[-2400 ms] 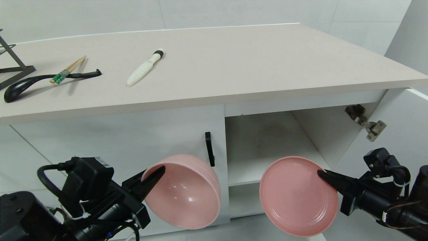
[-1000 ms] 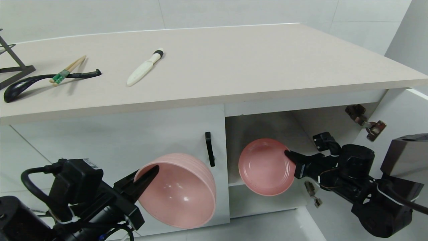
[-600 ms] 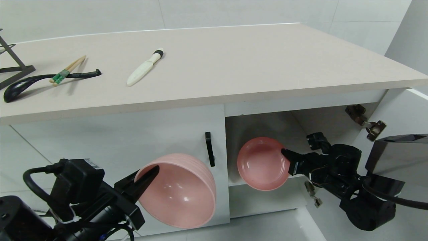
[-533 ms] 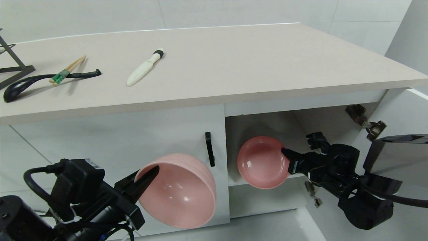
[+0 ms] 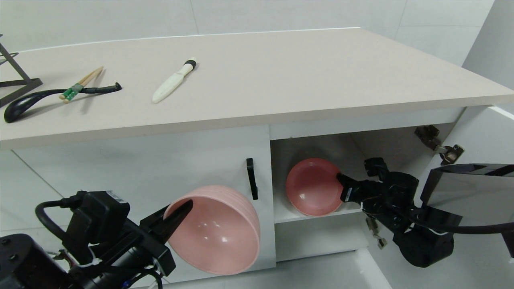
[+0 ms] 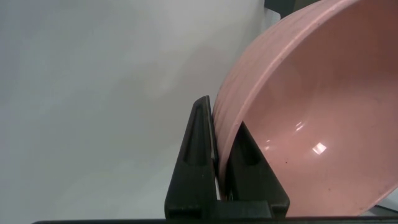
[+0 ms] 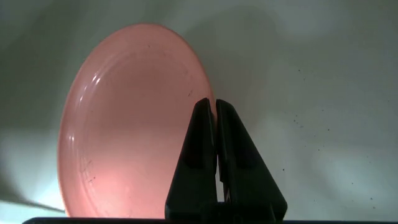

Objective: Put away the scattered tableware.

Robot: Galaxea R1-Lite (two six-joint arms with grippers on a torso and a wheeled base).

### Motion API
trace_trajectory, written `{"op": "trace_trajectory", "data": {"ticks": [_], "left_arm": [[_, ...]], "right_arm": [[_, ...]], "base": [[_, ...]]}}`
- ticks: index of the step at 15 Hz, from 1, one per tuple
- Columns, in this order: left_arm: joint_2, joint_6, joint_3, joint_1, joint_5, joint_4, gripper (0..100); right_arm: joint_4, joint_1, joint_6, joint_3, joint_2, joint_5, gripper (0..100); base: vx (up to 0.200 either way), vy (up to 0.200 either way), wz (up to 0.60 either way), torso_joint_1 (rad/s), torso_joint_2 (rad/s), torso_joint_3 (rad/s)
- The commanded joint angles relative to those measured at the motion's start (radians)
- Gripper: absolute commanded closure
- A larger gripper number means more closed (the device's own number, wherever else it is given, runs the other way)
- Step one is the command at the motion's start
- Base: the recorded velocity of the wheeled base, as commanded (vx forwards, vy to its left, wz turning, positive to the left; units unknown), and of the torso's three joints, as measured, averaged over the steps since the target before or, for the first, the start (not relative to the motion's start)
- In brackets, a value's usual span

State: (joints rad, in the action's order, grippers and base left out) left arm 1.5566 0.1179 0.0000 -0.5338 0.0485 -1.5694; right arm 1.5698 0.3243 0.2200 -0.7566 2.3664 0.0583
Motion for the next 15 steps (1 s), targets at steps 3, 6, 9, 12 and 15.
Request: {"op": "trace_trajectory", "data": {"ticks": [3,6,9,12,15], "left_arm": [[0.005,-0.001,0.000,0.000,0.001,-0.001,100],[0.005,-0.001,0.000,0.000,0.001,-0.001,100],[0.008,-0.003,0.000,0.000,0.002,-0.001,100],[0.017,-0.003,0.000,0.000,0.010,-0.001,100],[0.019,-0.007,0.000,0.000,0.016,-0.001,100]], "right_arm": [[0.001,0.001,0.027,-0.023,0.020,-0.018,100],[0.001,-0.002,0.027,-0.036,0.051,-0.051,100],[0.001,-0.010,0.030,-0.038,0.059,-0.092,100],[0.001,-0.013,0.047,-0.064,0.062,-0.106,100],[0.001,-0.010,0.042,-0.075,0.073,-0.112,100]], "base": [[0.000,0.000,0.00,0.000,0.00,0.000],[0.000,0.000,0.00,0.000,0.00,0.000],[0.000,0.000,0.00,0.000,0.00,0.000],[0.000,0.000,0.00,0.000,0.00,0.000],[0.000,0.000,0.00,0.000,0.00,0.000]]}}
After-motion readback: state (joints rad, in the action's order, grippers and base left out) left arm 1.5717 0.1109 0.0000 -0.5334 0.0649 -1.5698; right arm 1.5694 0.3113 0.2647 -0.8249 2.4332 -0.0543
